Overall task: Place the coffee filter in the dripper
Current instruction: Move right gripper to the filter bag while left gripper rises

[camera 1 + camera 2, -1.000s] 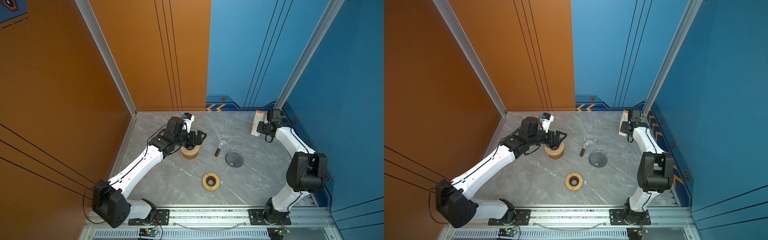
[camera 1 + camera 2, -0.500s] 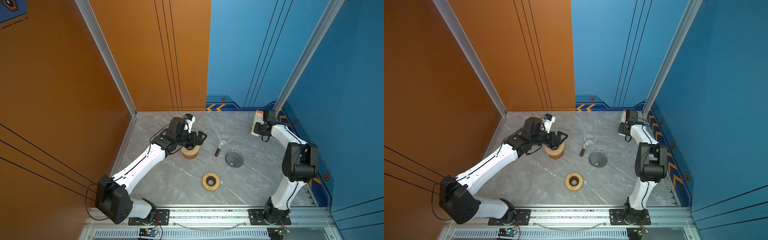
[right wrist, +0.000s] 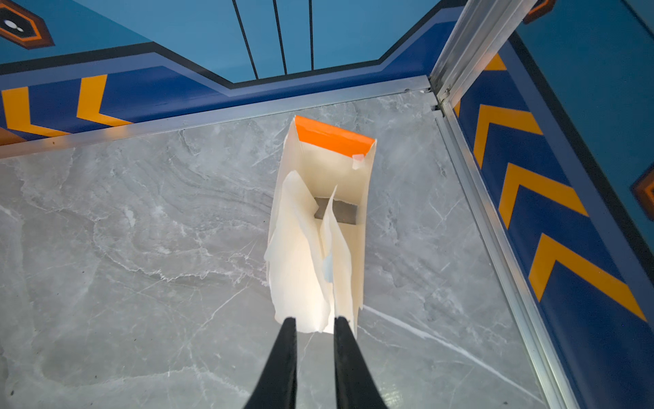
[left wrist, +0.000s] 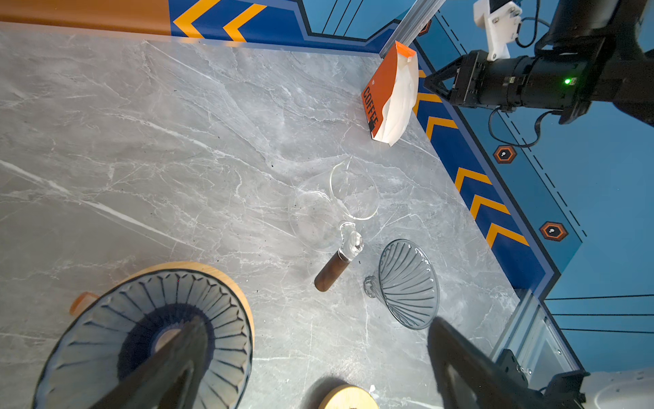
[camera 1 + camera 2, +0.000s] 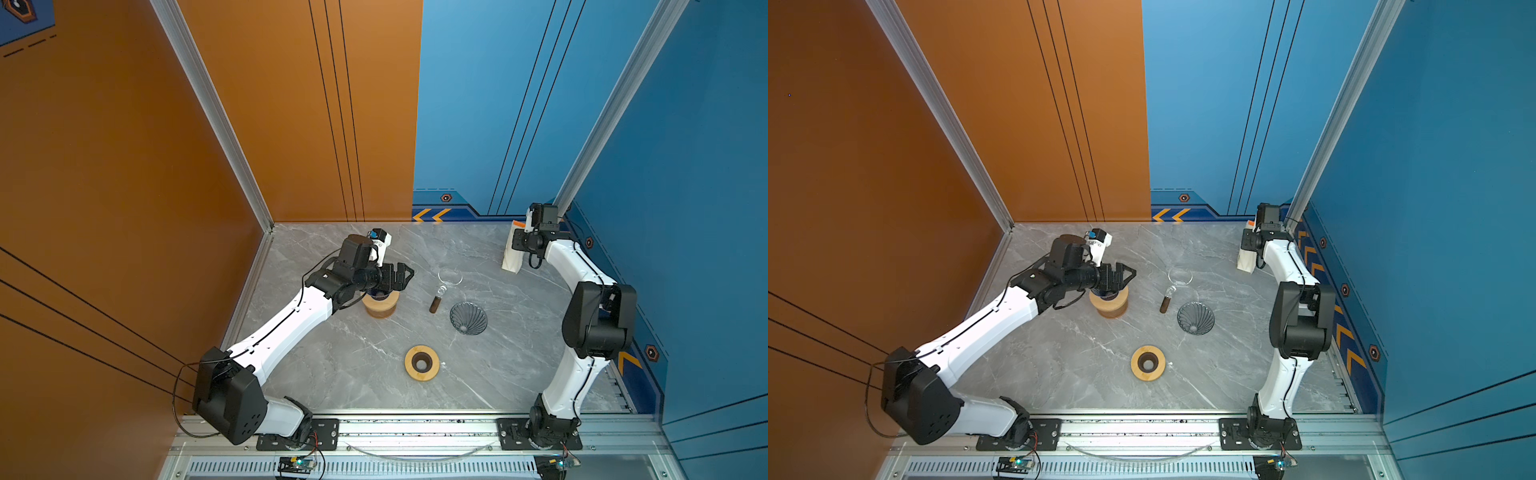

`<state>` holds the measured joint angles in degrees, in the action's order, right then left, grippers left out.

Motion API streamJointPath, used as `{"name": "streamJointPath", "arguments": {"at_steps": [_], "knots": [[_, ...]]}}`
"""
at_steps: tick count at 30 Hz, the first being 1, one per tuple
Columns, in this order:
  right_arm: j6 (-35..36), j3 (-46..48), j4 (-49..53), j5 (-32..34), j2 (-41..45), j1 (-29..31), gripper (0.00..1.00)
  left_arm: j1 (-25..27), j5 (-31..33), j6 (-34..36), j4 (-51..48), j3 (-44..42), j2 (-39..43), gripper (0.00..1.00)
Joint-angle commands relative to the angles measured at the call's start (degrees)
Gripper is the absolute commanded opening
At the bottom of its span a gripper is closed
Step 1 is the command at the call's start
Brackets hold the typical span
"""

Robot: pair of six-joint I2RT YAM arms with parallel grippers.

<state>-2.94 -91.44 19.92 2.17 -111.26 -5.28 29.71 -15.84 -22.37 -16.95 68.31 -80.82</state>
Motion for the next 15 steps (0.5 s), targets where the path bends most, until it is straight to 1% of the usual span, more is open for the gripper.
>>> {"name": "streamJointPath", "arguments": {"at_steps": [1,7,12,15], "knots": [[3.87,-2.81,-0.32,1.96,-2.25,-0.25,0.18,0.42,0.50,-0.31,0.56,0.55,-0.39,0.98],[5.22,-5.62,0.33,2.98,-5.42,-0.26,0.16,0.41,0.99,-0.38,0.09,0.57,-0.46,0.98],[3.42,-7.61,0.69,4.41,-7.19,-0.26,0.15,0.38,1.61,-0.79,-0.01,0.48,-0.30,0.98],[2.72,-9.72,2.17,4.69,-9.90,-0.26,0.14,0.35,1.79,-0.85,-0.01,0.44,-0.44,0.98]]}}
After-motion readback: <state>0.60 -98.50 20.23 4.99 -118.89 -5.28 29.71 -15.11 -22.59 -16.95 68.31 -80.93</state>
